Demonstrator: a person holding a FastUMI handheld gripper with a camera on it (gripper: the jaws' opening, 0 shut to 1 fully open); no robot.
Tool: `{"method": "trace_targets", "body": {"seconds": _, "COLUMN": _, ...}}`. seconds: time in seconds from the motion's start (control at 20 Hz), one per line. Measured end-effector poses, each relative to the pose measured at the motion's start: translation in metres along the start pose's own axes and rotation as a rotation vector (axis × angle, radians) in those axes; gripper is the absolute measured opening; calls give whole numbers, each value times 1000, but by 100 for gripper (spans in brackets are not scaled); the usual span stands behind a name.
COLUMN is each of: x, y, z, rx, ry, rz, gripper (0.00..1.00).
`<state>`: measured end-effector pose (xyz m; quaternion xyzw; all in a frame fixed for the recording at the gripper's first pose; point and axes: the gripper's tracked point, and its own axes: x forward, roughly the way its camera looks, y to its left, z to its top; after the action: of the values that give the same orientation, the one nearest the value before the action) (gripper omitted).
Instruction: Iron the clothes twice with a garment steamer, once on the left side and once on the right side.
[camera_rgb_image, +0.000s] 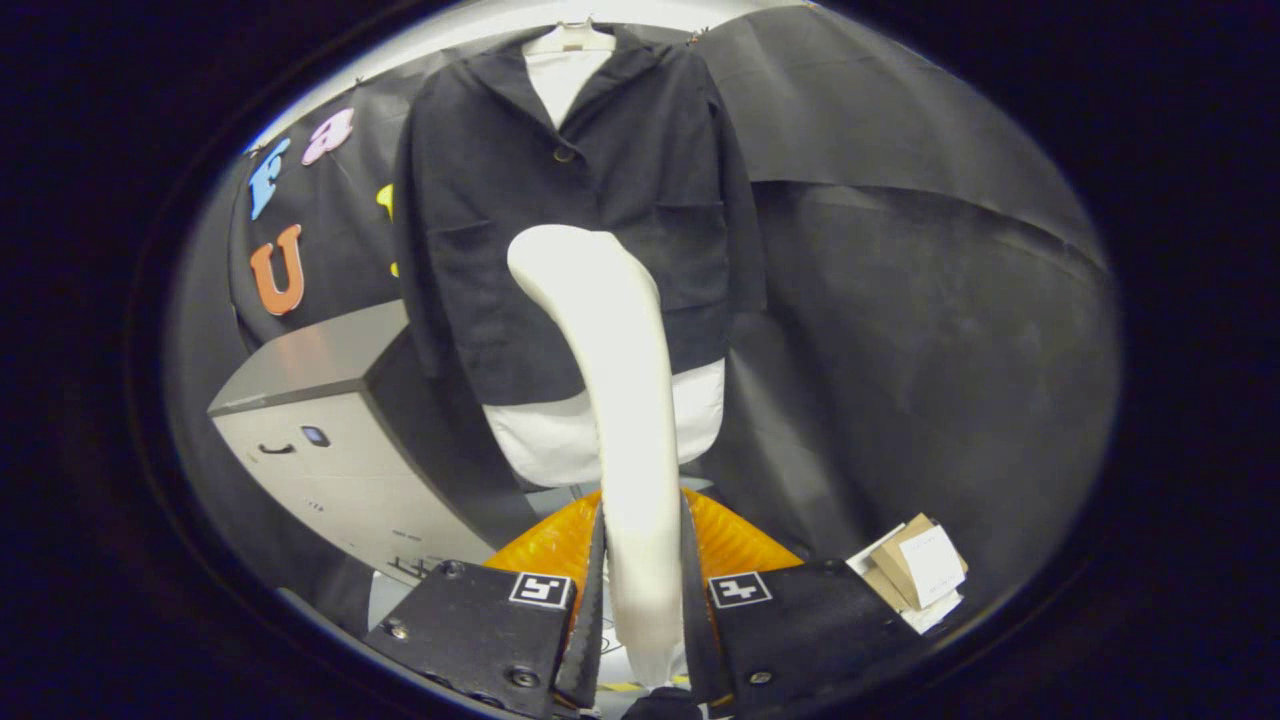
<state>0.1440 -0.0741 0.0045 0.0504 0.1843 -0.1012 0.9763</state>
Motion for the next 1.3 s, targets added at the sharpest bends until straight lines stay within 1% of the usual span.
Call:
{"method": "trace_targets", "body": {"seconds": 0.2, "x": -61, "y": 44, "z": -17, "rx": -11, "ry": -29, "rz": 29, "gripper": 37}}
{"method": "trace_targets", "body": {"seconds": 0.35, "x": -101, "y": 72, "z": -35, "rx": -51, "ry": -33, "rz": 43, "gripper": 37}}
{"method": "trace_targets", "body": {"seconds": 0.45, "x": -123, "y": 93, "z": -46, "rx": -62, "ry": -44, "rz": 72, "gripper": 37}}
{"method": "trace_targets", "body": {"seconds": 0.65, "x": -156, "y": 130, "z": -82, "rx": -130, "ry": -32, "rz": 111, "gripper": 37}}
{"method": "trace_targets", "body": {"seconds": 0.85, "x": -166, "y": 155, "z": -113, "rx": -165, "ry": 9, "rz": 140, "gripper": 37}}
{"method": "trace_targets", "body": {"seconds": 0.95, "x": -168, "y": 161, "z": -120, "rx": -168, "ry": 18, "rz": 153, "gripper": 37}}
{"method": "trace_targets", "body": {"seconds": 1.3, "x": -169, "y": 160, "z": -112, "rx": -167, "ry": 5, "rz": 143, "gripper": 37}}
